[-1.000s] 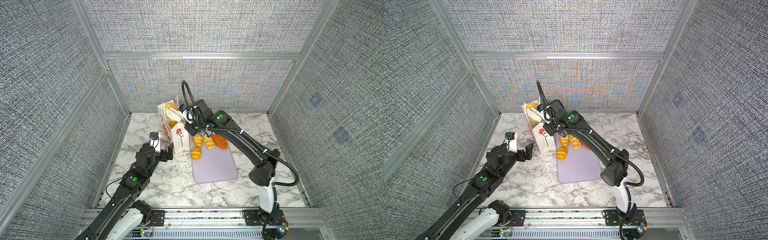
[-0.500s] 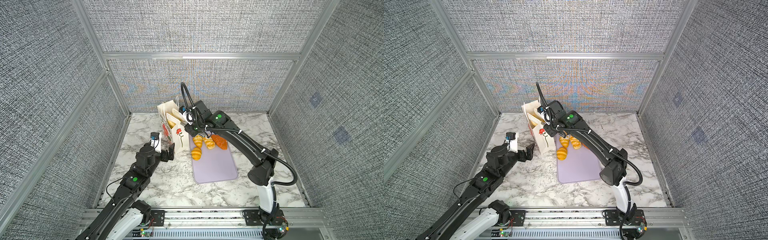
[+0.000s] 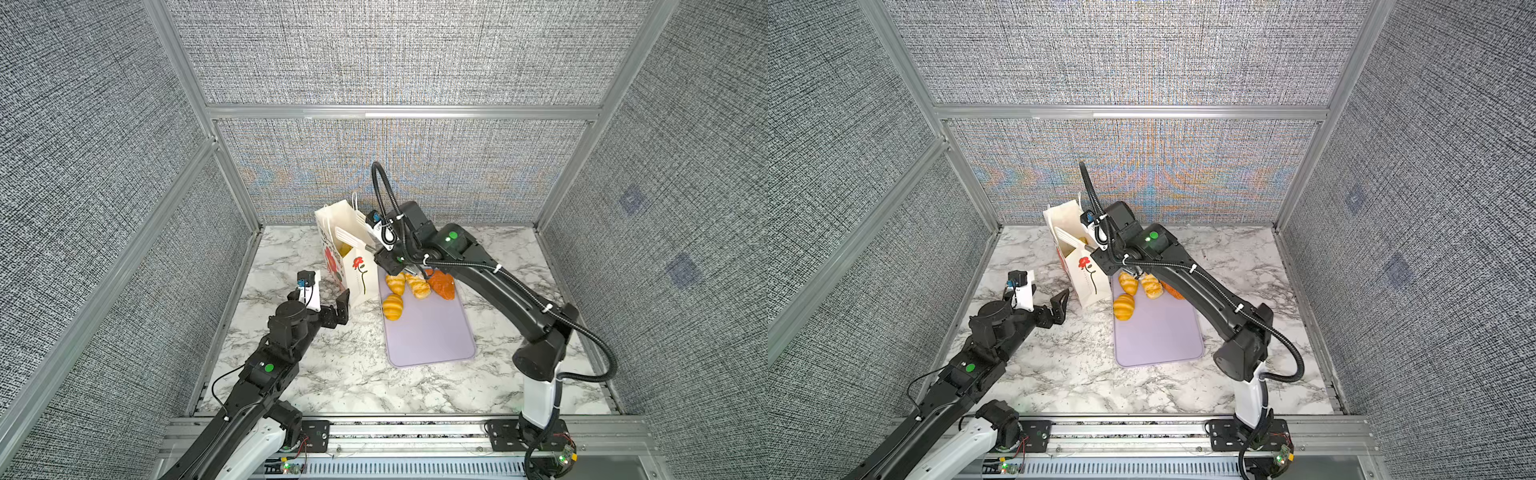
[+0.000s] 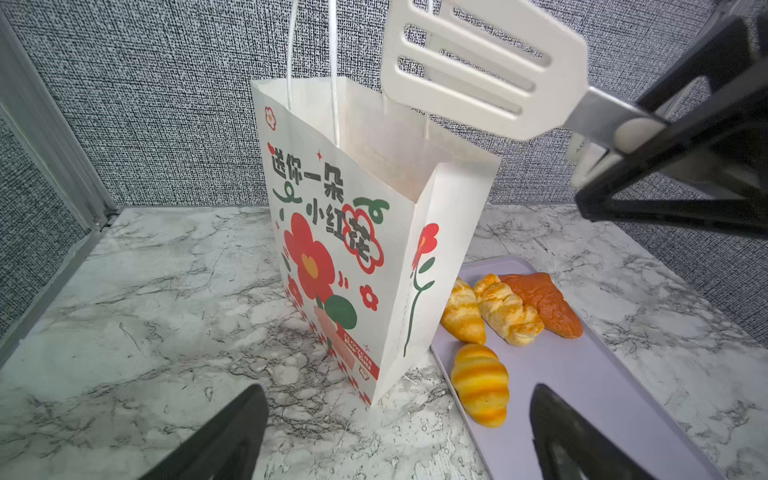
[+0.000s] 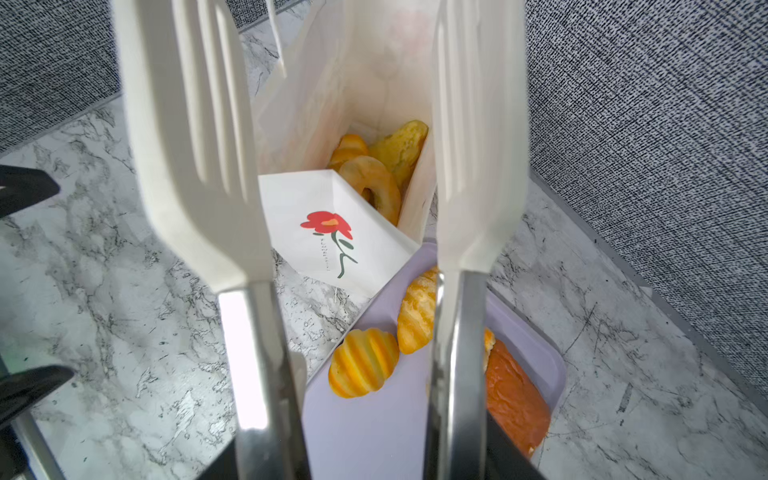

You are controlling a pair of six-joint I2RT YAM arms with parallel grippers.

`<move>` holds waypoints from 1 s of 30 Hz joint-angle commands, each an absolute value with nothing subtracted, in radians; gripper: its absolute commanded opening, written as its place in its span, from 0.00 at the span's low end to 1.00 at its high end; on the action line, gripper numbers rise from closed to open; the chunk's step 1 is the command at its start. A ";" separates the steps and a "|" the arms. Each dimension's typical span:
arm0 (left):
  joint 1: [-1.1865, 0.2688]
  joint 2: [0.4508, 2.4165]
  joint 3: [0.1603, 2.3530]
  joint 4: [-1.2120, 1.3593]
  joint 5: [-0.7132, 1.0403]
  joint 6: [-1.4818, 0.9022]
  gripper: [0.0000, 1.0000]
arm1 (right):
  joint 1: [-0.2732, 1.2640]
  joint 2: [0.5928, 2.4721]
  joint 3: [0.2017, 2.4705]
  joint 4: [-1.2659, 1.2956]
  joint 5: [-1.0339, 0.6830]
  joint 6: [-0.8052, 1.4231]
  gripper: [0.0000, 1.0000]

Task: Place the fake bread into the paper bag
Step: 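Move the empty tongs back over the tray with the right gripper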

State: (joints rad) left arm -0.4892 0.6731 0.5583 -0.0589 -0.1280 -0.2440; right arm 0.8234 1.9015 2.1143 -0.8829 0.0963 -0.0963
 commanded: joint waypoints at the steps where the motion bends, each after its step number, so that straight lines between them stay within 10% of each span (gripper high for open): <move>1: -0.490 0.663 0.552 -0.012 -0.086 -0.261 0.99 | 0.825 1.835 2.038 -0.789 0.107 -0.066 0.55; 30: -0.627 0.744 0.492 0.087 -0.130 -0.325 0.99 | 0.805 1.487 1.475 -0.732 0.279 0.072 0.57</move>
State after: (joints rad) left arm -0.6201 0.7380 0.5026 0.0490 -0.1043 -0.3012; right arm 0.8051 1.5036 1.5002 -0.7368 0.2573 0.0292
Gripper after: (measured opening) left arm 0.993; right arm 0.567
